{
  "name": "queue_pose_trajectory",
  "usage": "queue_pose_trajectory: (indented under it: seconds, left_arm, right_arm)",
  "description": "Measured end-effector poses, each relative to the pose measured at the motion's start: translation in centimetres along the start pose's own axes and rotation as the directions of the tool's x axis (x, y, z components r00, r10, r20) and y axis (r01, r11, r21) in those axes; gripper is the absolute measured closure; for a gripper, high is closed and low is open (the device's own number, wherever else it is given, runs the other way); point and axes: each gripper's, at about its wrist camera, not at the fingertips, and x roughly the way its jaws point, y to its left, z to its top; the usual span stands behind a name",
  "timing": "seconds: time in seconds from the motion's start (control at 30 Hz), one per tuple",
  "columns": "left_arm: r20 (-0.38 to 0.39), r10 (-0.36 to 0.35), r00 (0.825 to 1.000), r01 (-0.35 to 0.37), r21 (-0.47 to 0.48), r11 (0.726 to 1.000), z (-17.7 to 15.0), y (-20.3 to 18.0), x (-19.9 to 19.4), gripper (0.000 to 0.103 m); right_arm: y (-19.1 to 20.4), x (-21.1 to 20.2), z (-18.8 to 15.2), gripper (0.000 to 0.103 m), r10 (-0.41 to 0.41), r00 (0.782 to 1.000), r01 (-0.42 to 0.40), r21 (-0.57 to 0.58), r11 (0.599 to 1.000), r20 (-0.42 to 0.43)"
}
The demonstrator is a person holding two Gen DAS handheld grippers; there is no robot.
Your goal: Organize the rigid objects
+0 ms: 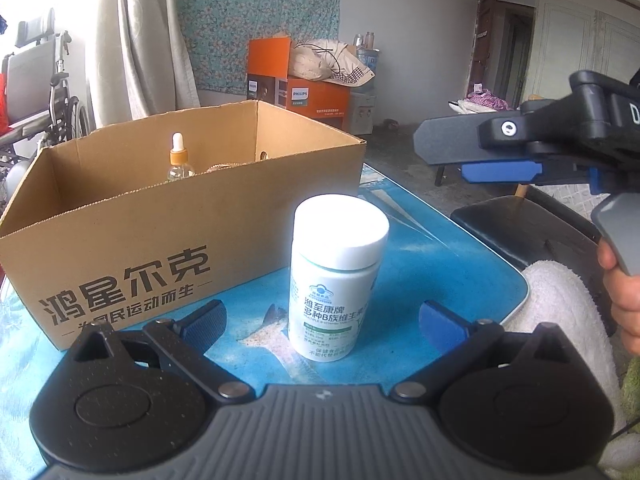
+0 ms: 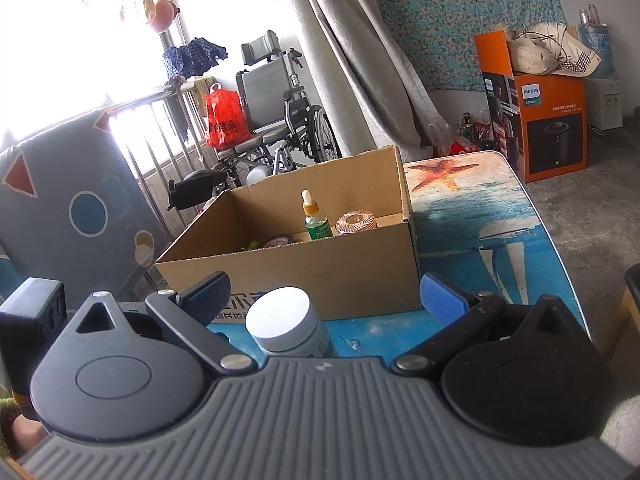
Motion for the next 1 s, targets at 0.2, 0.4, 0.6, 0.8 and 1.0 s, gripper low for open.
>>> queue_pose_trajectory:
  seconds: [0.2, 0.4, 0.6, 0.8, 1.0]
  left_arm:
    - [0.026, 0.003, 1.000, -0.005, 0.058, 0.998, 0.2, -0.3, 1.5, 0.002]
    - [0.054, -0.012, 0.998, 0.008, 0.070, 0.998, 0.6, -0.2, 2.4, 0.006]
    - [0.050, -0.007, 0.999, 0.004, 0.070, 0.998, 1.3, 0.1, 3.3, 0.020]
    - [0.046, 0.009, 0.999, -0.013, 0.094, 0.995, 1.8, -0.3, 3.8, 0.031]
    - [0.021, 0.035, 0.999, -0.037, 0.127, 0.991, 2.4, -1.3, 4.3, 0.041]
  right_arm:
    - [0.3, 3.1, -0.2, 0.002, 0.054, 0.997, -0.052, 0.032, 0.998, -0.058]
    - [-0.5, 5.3, -0.1, 0.005, 0.103, 0.992, -0.093, 0.131, 0.987, -0.071]
    - [-2.1, 6.7, -0.5, 0.018, 0.142, 0.987, -0.121, 0.229, 0.966, -0.076]
    - [-3.9, 7.9, -1.3, 0.041, 0.156, 0.983, -0.119, 0.314, 0.942, -0.094]
    - [-5.1, 8.5, -1.8, 0.050, 0.194, 0.977, -0.147, 0.376, 0.915, -0.092]
